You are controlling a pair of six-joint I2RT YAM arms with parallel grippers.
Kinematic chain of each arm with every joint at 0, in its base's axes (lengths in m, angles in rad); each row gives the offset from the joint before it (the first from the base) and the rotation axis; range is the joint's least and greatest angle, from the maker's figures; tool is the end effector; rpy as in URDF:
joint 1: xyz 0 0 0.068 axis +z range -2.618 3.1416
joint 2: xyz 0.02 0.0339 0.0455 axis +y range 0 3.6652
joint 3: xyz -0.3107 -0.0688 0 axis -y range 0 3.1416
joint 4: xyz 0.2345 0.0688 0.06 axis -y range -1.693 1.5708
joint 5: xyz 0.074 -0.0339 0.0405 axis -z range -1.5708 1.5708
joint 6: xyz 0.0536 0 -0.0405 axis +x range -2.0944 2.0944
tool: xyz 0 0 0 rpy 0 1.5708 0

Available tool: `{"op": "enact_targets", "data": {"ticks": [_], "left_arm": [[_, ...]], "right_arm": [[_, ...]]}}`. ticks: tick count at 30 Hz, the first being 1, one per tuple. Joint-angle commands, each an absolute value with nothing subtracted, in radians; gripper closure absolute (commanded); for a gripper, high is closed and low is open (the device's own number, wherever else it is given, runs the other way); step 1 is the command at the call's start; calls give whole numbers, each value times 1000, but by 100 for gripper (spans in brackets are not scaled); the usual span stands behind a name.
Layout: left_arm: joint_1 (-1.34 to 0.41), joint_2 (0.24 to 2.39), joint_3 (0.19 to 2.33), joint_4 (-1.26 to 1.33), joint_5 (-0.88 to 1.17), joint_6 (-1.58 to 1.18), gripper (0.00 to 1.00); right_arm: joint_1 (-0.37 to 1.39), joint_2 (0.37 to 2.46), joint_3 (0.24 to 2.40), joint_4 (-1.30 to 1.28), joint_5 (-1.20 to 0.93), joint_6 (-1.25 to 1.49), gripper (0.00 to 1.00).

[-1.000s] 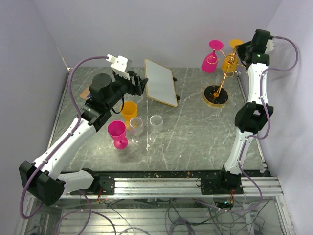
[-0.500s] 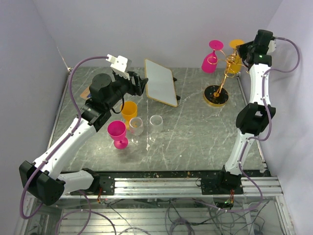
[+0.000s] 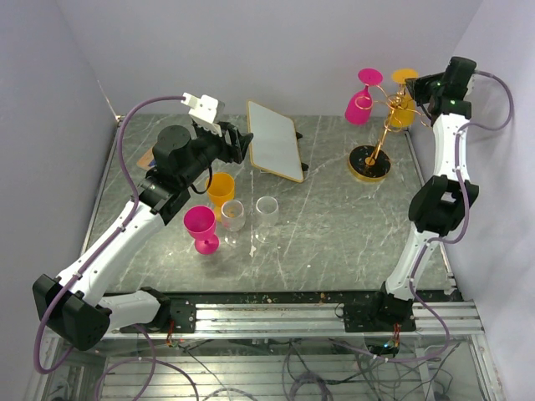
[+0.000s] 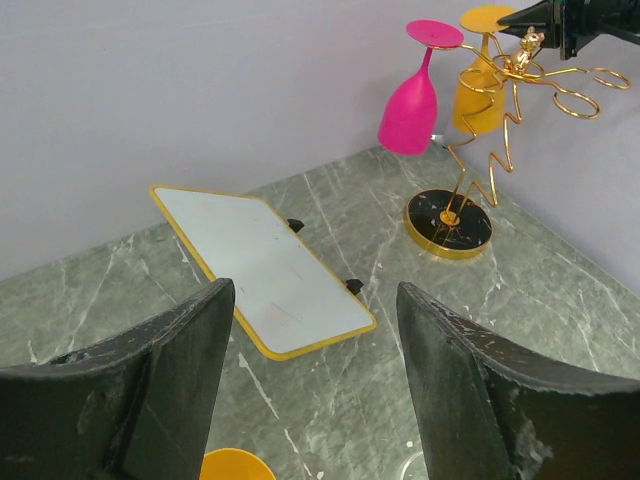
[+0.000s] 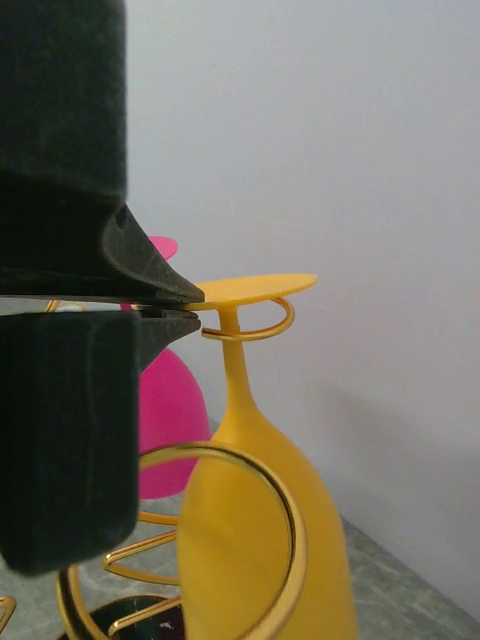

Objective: Take the wine glass off the wine glass rack

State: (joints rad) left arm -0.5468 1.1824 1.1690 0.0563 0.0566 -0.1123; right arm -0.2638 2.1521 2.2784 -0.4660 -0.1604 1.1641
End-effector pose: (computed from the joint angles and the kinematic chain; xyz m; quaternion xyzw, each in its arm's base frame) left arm 0.2248 -0.1404 0.4634 0.1690 0.6708 -0.2521 0.6766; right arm 0.5191 -0.1313 0.4199 0.4980 0.6454 0.3093 0.4898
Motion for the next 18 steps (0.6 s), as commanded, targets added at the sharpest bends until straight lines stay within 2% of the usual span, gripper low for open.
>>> {"op": "enact_targets", "data": {"ticks": [1,18], "left_arm": [[-553,1188,1179,97,71,-118,24],[-553,1185,1182,95,75,-120,24]], "right_arm": [[-283,2085,2196,-358,-252,1227,100],[-326,1930,1950,-190,-385,1365,100]]}}
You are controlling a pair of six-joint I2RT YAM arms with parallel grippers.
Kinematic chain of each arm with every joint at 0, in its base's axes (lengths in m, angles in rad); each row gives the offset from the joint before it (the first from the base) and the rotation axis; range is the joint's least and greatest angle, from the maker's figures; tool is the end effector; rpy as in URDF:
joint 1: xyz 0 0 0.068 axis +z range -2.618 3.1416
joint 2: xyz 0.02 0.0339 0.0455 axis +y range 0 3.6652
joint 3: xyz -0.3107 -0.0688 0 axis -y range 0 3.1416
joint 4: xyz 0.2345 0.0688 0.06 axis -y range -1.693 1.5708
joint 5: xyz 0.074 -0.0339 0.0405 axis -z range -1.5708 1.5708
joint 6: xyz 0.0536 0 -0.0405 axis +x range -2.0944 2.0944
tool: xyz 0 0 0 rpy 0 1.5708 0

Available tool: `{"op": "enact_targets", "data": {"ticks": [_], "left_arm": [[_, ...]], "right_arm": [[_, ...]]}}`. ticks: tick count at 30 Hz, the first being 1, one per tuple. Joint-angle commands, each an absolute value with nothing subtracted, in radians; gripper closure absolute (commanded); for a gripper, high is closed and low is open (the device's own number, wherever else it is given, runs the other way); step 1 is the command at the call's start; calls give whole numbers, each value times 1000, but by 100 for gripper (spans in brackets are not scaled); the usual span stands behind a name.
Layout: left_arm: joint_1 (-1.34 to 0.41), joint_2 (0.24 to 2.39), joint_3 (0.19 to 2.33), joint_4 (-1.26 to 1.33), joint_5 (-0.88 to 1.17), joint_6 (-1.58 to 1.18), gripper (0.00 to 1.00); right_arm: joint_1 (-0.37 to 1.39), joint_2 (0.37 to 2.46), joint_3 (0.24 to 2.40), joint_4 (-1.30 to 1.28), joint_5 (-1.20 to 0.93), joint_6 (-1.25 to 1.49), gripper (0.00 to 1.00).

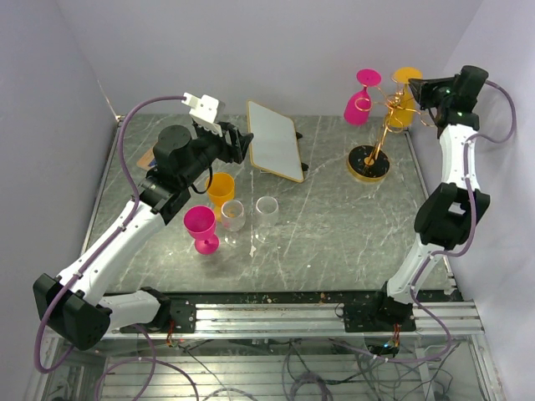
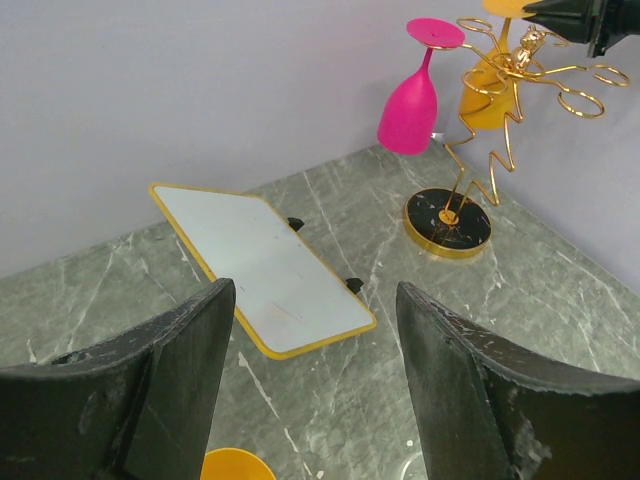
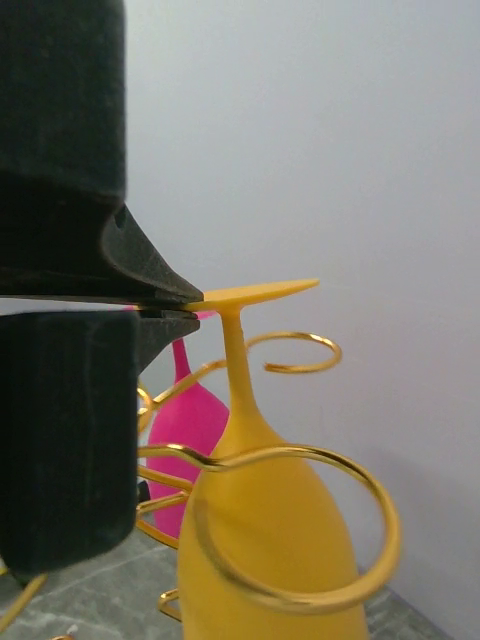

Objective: Take the wine glass off the wine glass rack

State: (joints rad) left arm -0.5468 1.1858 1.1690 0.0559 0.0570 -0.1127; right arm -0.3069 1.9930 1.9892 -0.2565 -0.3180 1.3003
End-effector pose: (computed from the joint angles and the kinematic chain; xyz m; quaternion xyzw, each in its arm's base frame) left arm 0.2258 -0.1410 0.4625 0.1693 0.6722 -0.2520 0.6753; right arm 0.4843 -0.1359 0.4239 0.4966 0.6129 0.3971 0.4691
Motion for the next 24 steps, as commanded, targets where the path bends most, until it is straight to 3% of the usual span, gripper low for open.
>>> {"op": "enact_targets", "data": {"ticks": [1,8,24], "left_arm": [[-554,1186,1181,95,75,-120,25],[-554,1187,1181,95,74,-120,25],[-553,1189,1186,89,72,-112,24]], "right_arm": [[-329,1927,1948,-193,-384,1365,100],[-343,1926,1955,-192,-393,1341,100],[-382,2106,2245,-59,-500,1001,100]]}}
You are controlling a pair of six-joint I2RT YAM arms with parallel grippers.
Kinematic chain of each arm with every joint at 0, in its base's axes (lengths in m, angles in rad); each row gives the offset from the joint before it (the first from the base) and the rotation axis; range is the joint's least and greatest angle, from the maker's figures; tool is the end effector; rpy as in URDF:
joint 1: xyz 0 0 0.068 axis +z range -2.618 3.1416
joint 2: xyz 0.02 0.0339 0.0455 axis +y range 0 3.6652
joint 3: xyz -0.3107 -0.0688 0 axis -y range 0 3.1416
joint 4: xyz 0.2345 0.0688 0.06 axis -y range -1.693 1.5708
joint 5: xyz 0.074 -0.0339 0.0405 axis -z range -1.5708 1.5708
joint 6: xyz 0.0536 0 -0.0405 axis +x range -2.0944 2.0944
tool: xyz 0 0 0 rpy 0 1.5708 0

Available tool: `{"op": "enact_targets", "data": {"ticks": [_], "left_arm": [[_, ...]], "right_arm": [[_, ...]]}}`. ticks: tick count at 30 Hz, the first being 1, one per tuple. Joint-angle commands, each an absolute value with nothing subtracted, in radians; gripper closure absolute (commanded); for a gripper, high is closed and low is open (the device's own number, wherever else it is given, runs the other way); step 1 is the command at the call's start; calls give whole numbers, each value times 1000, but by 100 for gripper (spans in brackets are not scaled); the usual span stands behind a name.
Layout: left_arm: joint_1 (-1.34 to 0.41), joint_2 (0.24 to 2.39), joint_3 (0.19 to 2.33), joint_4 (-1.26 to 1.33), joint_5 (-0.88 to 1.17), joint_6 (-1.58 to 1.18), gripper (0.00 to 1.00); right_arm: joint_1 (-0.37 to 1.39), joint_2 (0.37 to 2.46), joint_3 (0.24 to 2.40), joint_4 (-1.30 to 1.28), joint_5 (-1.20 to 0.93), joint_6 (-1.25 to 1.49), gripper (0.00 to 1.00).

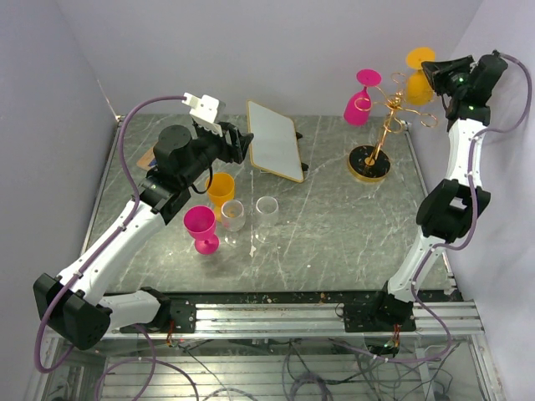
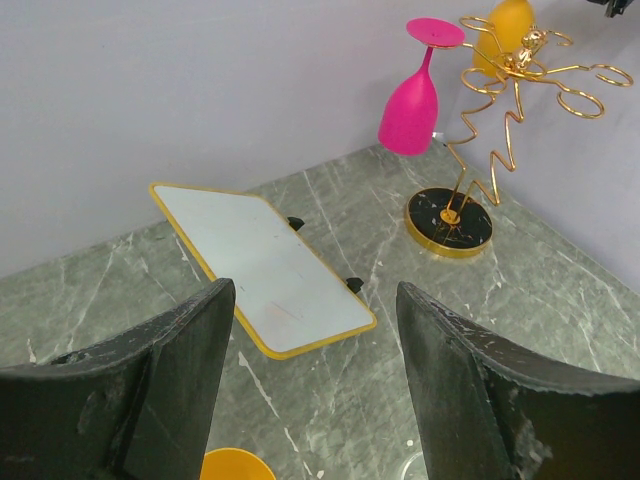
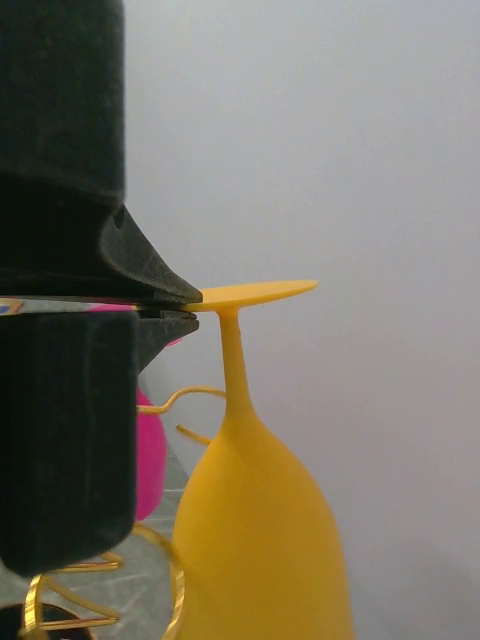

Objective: Take the wine glass off the wine glass rack

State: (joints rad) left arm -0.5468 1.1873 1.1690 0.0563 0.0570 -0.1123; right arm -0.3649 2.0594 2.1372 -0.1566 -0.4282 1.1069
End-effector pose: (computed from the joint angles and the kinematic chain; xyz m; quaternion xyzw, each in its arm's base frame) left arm 0.2262 -0.1413 0.4622 0.1695 0.6725 -0.2517 0.6750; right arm 0.4912 -0.1638 0.4562 0.3748 0.6287 0.3859 0.5615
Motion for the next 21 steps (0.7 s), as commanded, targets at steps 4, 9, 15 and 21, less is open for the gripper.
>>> {"op": "enact_targets", "data": {"ticks": [4,9,15,21], "left_arm": [[-554,1187,1186,89,70,-111,24],[-553,1189,1187,86,67,-108,23],[-554,1180,1194,82,88,-123,22],[-554,1177,1219,73,147,-165,21]], "right_arm": [[-382,2155,2341,-35,-553,979,100],[-380,2094,2317,8,-571,956,100],[-367,1913,2188,60,-603,911,100],[-346,1690,1990,125,-650,949,100]]}}
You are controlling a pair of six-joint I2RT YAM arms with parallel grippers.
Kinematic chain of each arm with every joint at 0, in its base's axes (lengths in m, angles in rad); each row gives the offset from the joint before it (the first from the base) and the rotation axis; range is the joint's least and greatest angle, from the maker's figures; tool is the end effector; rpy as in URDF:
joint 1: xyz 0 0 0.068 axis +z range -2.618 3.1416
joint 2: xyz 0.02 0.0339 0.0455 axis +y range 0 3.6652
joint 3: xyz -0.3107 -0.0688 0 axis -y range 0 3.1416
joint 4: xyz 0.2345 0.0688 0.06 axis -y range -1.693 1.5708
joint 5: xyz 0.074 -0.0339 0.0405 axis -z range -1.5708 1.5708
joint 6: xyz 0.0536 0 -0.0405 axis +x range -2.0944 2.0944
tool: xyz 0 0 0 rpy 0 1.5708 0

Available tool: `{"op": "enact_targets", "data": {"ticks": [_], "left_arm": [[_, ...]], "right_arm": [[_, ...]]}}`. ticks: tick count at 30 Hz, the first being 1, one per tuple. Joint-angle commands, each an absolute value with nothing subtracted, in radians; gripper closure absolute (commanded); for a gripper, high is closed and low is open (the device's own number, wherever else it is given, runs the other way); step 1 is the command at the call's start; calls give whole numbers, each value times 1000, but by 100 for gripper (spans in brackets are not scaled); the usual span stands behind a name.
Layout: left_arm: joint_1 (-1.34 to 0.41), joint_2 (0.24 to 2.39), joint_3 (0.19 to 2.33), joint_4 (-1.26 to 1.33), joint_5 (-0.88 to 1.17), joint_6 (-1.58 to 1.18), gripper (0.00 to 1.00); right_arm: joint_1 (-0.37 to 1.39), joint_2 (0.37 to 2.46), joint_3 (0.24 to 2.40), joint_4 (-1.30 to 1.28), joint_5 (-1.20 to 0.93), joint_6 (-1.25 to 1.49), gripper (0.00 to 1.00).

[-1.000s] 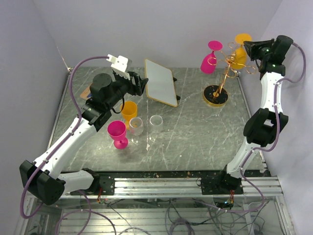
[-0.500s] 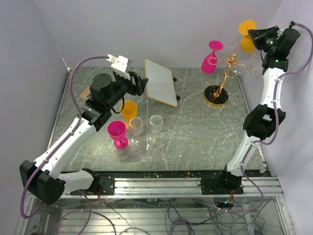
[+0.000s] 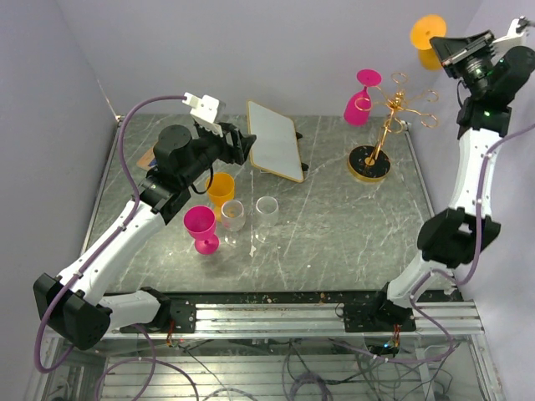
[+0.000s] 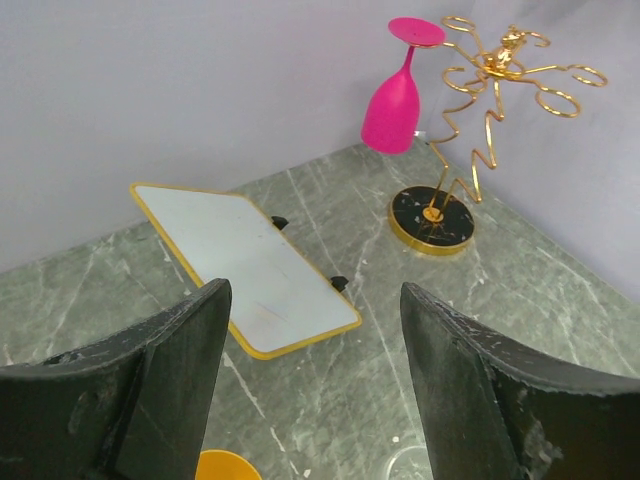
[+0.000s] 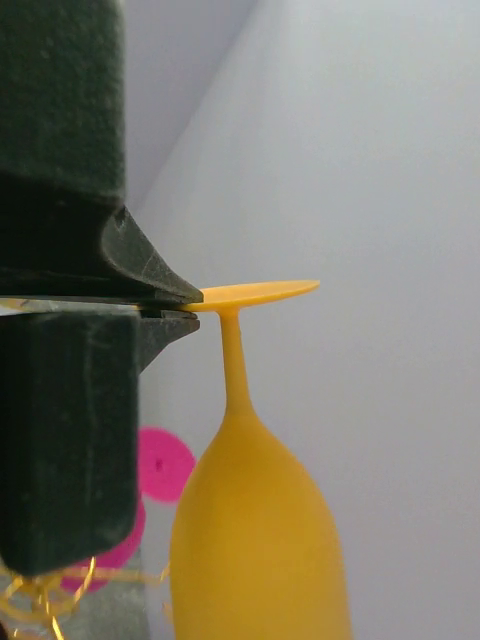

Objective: Take the wine glass off the wine glass rack

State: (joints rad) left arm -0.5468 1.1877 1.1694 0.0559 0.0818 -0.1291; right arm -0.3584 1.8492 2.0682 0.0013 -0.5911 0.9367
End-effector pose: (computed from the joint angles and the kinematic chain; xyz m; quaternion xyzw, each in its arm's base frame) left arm 0.2256 -0.1424 0.4622 0.1725 0.6719 -0.2654 0.6696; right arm 0.4196 -0.1253 0.5476 0.1794 0.6141 0.3874 0.6638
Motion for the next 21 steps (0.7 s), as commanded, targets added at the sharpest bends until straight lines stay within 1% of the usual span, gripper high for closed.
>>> {"op": "enact_targets", "data": {"ticks": [1,5,8,10,13,16,20,21], "left_arm": [[-554,1181,1229,64,166,-179,21],[-553,1202,1251,57,236,-279,21],[-551,1194,1216,90,271,-432,19],[-538,1176,1165,148,324,-545,18],[-512,1162,1111,254,400,-715,18],[-488,1170,1091,371,487,-846,18],[-462,1181,1079,495,550,-984,14],[-456,1183,1075,517,552,-1005,11]], "right_arm": [[-344,1654,1950,145,-667,973,100],[-311,1510,1791,211,-744,1098,100],[-269,1409,1682,244,-795,1158,100],[-256,1352,1605,300,-833,1254,100],[-203,1277,1458,491,-852,1425,100],[-120,1245,1365,605,-855,1535,100],[5,1244,1259,870,-823,1751,100],[31,1250,1243,937,-817,1809,100]]}}
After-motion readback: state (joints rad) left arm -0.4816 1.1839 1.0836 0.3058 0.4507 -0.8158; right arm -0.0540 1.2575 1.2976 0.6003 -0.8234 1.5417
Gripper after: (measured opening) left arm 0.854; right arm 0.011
